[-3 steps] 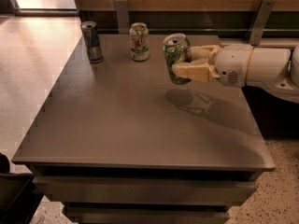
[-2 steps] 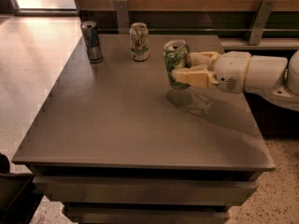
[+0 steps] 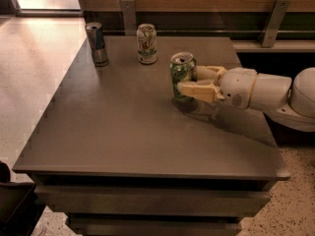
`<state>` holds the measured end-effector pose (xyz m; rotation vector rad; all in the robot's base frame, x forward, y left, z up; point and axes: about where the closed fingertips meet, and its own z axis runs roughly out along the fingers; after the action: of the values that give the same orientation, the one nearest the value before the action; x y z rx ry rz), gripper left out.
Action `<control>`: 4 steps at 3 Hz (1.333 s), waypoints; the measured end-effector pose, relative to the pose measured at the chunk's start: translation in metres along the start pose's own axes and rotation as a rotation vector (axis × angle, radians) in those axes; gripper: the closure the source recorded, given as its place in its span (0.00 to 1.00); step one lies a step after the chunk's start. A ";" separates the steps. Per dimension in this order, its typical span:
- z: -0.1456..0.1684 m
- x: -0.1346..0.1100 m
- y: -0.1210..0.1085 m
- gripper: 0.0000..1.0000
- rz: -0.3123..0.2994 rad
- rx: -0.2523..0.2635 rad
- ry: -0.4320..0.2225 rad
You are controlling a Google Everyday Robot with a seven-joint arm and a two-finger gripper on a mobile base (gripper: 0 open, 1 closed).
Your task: Place green can upright
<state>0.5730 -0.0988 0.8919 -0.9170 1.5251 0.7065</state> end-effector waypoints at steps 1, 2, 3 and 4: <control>0.007 0.011 0.003 1.00 0.017 -0.013 -0.044; 0.010 0.020 0.005 1.00 0.029 -0.019 -0.072; 0.005 0.029 0.008 1.00 0.039 -0.005 -0.096; 0.001 0.036 0.007 1.00 0.043 0.026 -0.095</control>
Offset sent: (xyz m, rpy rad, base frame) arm -0.0014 0.0040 -0.0340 0.1122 -0.0109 0.0145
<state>0.5661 -0.1006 0.8557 -0.8222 1.4706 0.7497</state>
